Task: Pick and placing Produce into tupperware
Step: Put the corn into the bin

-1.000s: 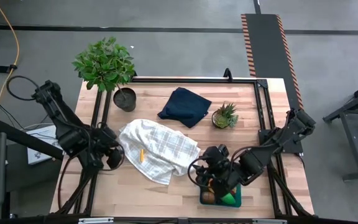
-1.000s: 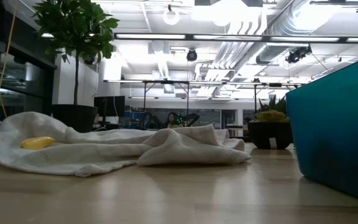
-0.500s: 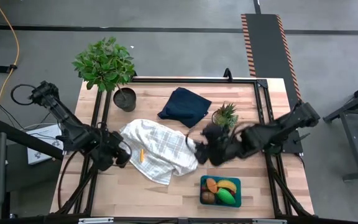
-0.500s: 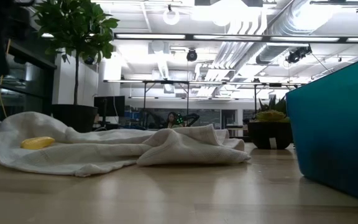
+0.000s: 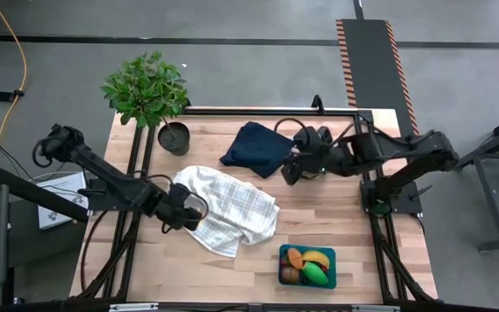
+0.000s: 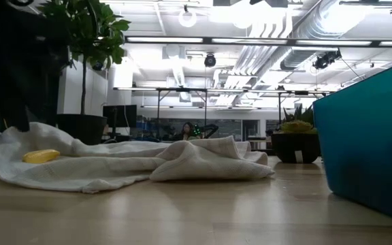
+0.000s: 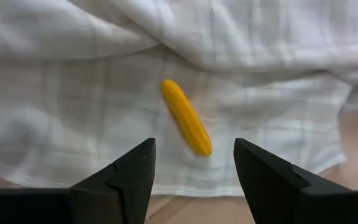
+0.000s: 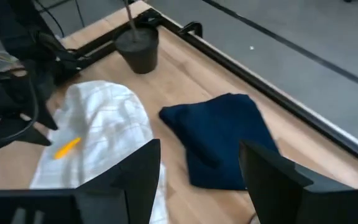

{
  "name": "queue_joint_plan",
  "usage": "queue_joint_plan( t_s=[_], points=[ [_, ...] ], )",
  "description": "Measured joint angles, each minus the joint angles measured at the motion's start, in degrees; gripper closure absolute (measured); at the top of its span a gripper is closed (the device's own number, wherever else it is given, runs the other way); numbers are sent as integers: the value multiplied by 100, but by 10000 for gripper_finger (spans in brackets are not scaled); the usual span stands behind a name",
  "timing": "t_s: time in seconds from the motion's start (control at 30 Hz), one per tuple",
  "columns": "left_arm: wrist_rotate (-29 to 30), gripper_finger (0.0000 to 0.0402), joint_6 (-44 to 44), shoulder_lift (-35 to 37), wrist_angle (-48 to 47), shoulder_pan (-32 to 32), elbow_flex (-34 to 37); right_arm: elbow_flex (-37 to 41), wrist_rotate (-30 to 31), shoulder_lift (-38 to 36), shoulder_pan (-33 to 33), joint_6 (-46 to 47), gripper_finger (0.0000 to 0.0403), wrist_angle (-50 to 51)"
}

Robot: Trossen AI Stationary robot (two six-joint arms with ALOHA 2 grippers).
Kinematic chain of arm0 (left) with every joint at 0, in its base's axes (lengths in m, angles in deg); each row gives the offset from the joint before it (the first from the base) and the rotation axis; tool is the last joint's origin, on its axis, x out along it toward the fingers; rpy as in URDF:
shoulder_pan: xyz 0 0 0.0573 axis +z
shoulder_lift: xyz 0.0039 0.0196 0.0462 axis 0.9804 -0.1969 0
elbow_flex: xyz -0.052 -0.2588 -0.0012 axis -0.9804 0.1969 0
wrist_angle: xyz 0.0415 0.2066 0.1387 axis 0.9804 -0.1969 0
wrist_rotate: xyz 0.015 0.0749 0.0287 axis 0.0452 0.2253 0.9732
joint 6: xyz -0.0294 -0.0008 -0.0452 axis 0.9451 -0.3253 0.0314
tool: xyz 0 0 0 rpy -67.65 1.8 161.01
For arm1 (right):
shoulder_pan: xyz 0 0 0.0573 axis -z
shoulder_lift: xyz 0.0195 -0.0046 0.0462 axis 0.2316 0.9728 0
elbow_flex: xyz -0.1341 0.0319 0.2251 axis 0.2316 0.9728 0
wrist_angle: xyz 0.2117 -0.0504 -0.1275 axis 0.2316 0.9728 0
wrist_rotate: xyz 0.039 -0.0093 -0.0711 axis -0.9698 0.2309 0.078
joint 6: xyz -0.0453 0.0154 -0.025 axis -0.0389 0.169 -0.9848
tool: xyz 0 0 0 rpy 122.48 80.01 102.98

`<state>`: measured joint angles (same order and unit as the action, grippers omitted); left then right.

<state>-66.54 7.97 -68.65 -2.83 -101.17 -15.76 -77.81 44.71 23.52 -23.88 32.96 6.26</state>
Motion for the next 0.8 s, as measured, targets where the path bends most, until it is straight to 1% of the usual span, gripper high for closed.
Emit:
queue_joint_plan(
  t_s=[0.07,0.23,0.37,0.43,0.6,0.8],
  points=[
    [-75,197,57,-220,-71,52,-150,0,-53,-25,132,-175,195,36],
    [-21,197,311,-659,-456,129,-684,0,-511,-65,440,-802,195,60],
    [-99,197,363,-1103,-909,357,-1076,0,-841,-92,658,-1207,195,32],
    [-186,197,356,-1350,-964,471,-1264,0,-955,-126,733,-1379,195,36],
    [-454,197,299,-1928,-1143,649,-1634,2,-990,-293,887,-1728,195,112],
    [-603,197,436,-2274,-1246,641,-1760,2,-997,-611,1090,-1984,195,113]
  ],
)
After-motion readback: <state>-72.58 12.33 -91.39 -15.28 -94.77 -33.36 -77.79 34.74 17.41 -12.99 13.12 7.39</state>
